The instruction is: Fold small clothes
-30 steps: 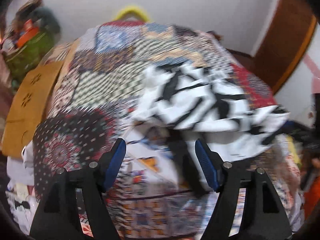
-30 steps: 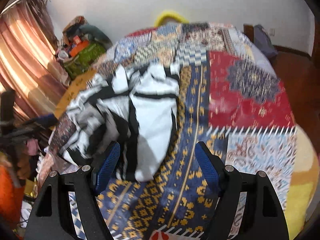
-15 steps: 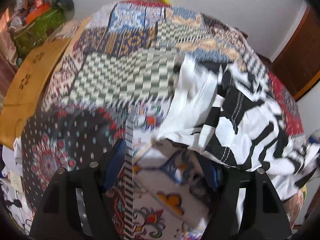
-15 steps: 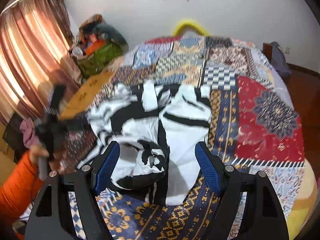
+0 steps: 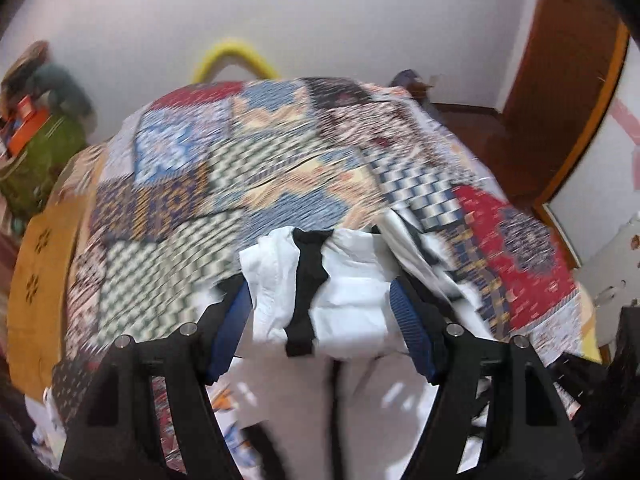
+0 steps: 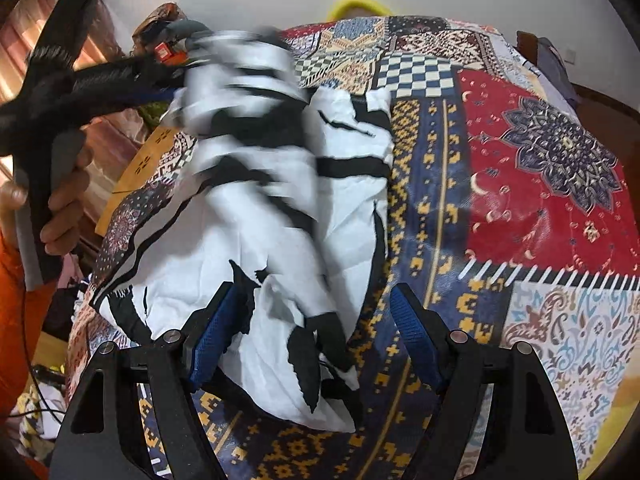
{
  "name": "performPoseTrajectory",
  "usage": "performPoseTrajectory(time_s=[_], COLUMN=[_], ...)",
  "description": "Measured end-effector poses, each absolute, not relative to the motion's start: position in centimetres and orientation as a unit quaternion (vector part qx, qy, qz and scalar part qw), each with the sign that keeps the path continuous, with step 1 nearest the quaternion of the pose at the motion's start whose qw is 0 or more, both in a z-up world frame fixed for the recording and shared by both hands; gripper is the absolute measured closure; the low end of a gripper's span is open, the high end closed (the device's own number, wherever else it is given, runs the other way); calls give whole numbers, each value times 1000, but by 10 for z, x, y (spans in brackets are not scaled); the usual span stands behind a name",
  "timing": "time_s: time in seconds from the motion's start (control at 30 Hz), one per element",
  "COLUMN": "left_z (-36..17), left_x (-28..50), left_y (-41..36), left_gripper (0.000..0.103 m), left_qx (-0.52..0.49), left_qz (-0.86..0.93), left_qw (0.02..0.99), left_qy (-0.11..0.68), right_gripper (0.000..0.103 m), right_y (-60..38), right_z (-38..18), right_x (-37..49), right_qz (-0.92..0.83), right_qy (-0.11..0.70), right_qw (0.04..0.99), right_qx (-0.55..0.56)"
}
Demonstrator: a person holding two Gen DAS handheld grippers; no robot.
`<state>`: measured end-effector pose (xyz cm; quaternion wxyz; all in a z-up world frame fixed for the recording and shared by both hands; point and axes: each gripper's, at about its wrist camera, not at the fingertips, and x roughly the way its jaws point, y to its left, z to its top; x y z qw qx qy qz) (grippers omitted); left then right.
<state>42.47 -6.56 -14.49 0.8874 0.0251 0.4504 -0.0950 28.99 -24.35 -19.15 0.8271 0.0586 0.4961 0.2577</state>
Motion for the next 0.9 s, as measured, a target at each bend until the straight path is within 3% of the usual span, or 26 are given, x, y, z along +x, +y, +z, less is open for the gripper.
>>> performPoseTrajectory(time_s=[0.33,0.67,0.9], left_z=[-125,-196,-234], left_x=[416,393,392], left_y=[-70,-1,12], left_gripper=[32,32,32], left_qx=[4,6,-10], left_qz=[-110,-51,-50], left_qw=[898,866,849], left_qy=[426,498,527], right_gripper=[28,28,35], right_y=[-248,-223,-194], right_z=[-172,-147,-162], right_x=[305,337,389], right_qz=[245,267,280], right_qy=[466,434,471], right_qw=[848,859,835], right_qx=[63,45,59])
